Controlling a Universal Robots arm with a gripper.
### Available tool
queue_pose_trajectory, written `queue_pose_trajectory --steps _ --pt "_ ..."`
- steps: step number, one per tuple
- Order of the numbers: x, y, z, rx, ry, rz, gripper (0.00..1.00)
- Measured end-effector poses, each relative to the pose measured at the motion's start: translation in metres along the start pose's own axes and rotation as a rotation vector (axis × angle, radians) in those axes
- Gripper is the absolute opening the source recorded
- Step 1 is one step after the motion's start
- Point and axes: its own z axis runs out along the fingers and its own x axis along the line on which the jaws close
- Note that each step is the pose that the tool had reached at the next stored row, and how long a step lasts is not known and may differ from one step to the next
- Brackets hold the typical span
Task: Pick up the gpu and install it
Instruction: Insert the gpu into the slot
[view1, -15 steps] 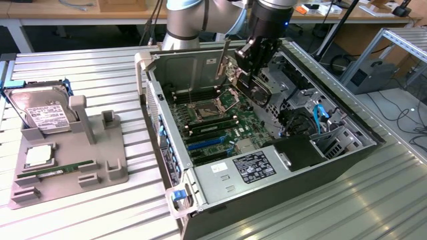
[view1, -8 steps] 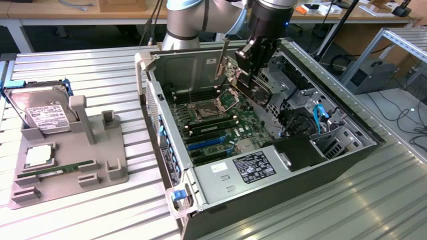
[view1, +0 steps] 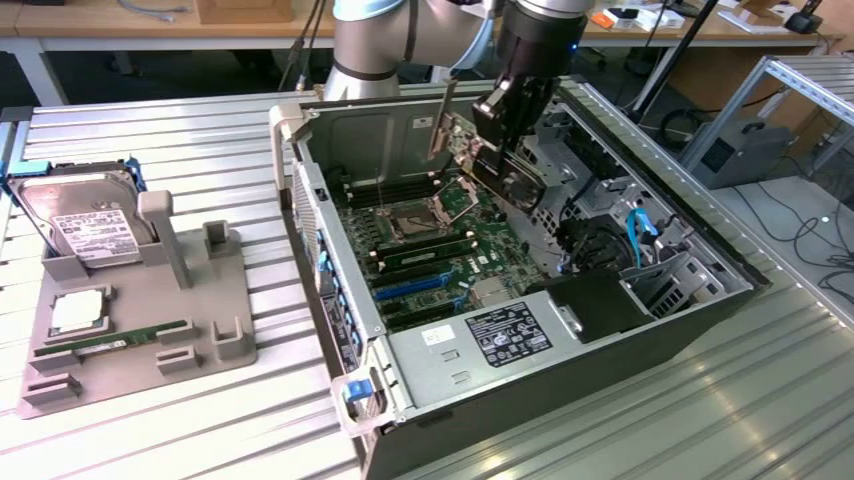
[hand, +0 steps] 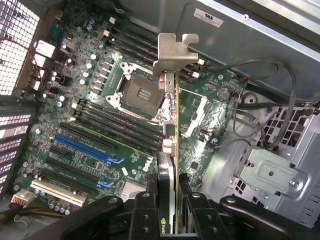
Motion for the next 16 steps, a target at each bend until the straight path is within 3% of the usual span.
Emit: queue_pose_trajectory --steps 16 --pt "0.0000 0.0000 0.0001 -0.0028 -0.0029 -0.092 0.27"
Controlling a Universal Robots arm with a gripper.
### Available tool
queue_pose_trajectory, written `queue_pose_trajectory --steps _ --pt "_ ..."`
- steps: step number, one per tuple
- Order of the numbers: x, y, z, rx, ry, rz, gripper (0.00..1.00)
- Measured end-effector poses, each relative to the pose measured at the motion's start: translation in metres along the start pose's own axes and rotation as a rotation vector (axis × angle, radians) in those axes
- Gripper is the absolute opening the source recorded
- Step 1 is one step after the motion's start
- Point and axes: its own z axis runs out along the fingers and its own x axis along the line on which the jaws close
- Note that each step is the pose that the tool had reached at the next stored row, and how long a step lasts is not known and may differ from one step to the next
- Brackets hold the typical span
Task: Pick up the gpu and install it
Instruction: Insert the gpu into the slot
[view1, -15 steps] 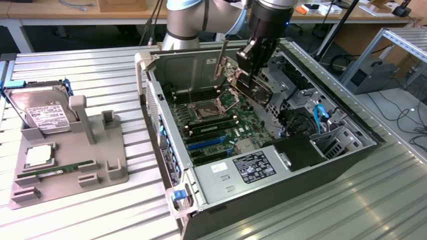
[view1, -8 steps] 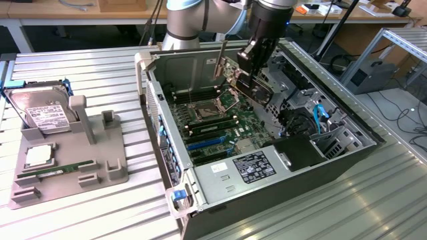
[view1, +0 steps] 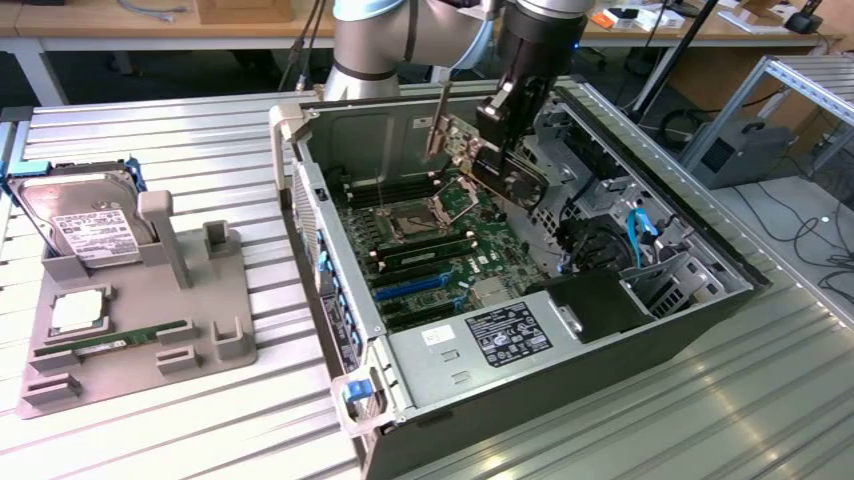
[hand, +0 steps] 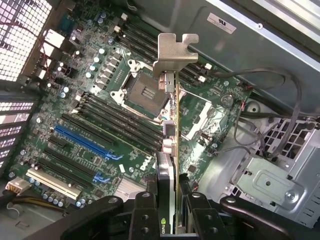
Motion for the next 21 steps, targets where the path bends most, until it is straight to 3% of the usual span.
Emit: queue_pose_trajectory --steps 21 --pt "0.0000 0.0000 0.0000 -0.0034 -0.0035 -0.111 0.27"
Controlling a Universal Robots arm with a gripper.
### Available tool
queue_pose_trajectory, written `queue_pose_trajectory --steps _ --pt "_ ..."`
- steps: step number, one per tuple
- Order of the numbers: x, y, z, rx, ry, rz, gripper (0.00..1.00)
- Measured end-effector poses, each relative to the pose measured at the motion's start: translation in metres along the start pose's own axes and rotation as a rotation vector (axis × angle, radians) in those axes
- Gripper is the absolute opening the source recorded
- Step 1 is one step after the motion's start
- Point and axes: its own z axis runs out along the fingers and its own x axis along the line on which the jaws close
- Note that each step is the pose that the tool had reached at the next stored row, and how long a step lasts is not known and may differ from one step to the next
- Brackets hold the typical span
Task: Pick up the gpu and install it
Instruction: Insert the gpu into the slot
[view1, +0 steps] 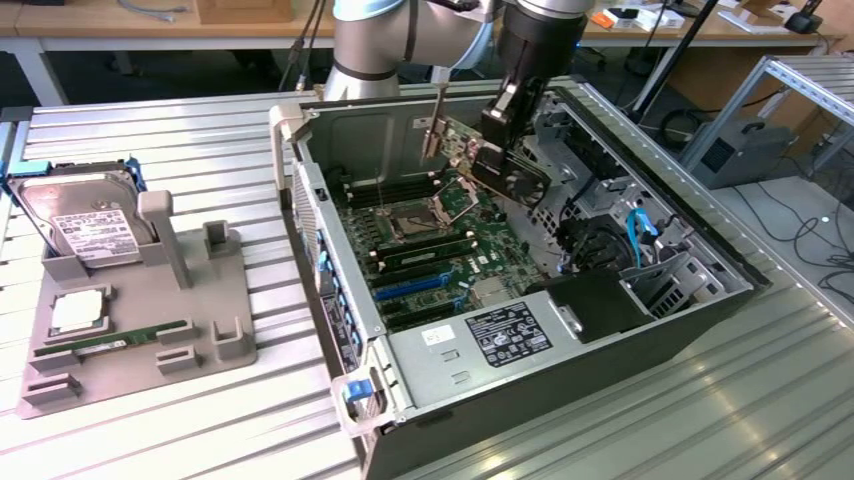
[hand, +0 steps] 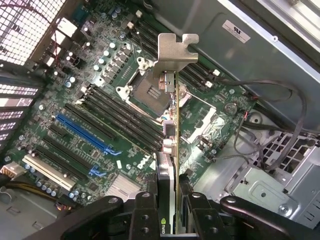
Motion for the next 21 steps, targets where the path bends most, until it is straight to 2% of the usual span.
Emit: queue_pose_trajectory --steps 21 --pt "0.0000 0.0000 0.0000 -0.0033 -0.0034 -0.112 0.27"
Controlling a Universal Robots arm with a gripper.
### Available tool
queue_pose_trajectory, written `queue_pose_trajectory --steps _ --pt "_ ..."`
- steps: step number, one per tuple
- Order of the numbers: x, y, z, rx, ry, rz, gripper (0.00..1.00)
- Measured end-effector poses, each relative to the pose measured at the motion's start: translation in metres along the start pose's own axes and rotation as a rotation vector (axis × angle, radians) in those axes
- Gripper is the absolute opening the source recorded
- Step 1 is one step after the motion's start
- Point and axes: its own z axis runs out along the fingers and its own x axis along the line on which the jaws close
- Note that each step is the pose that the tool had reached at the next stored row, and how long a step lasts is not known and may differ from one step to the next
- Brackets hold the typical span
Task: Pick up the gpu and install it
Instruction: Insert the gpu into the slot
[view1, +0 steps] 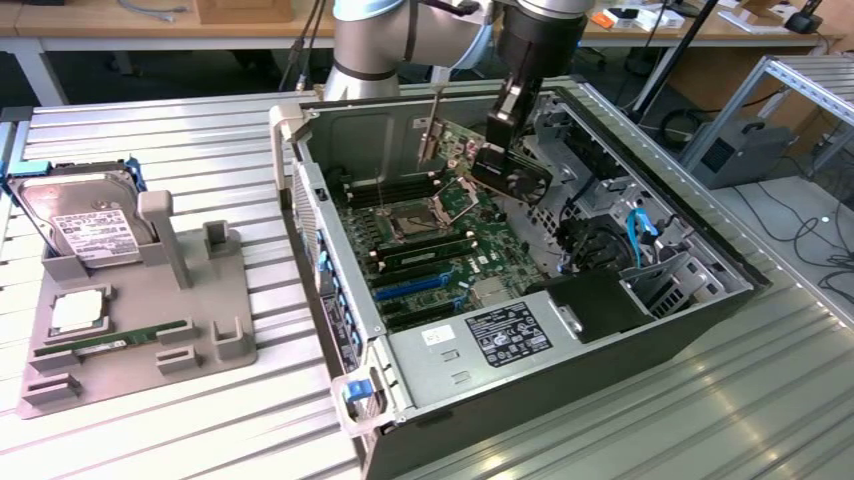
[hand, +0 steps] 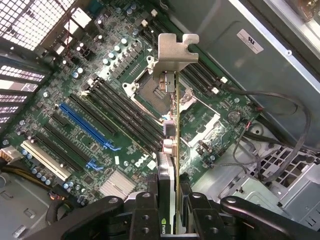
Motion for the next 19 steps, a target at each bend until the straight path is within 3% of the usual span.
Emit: queue_pose_trajectory --steps 19 --pt "0.0000 0.0000 0.0000 -0.0037 -0.0039 -0.122 0.27"
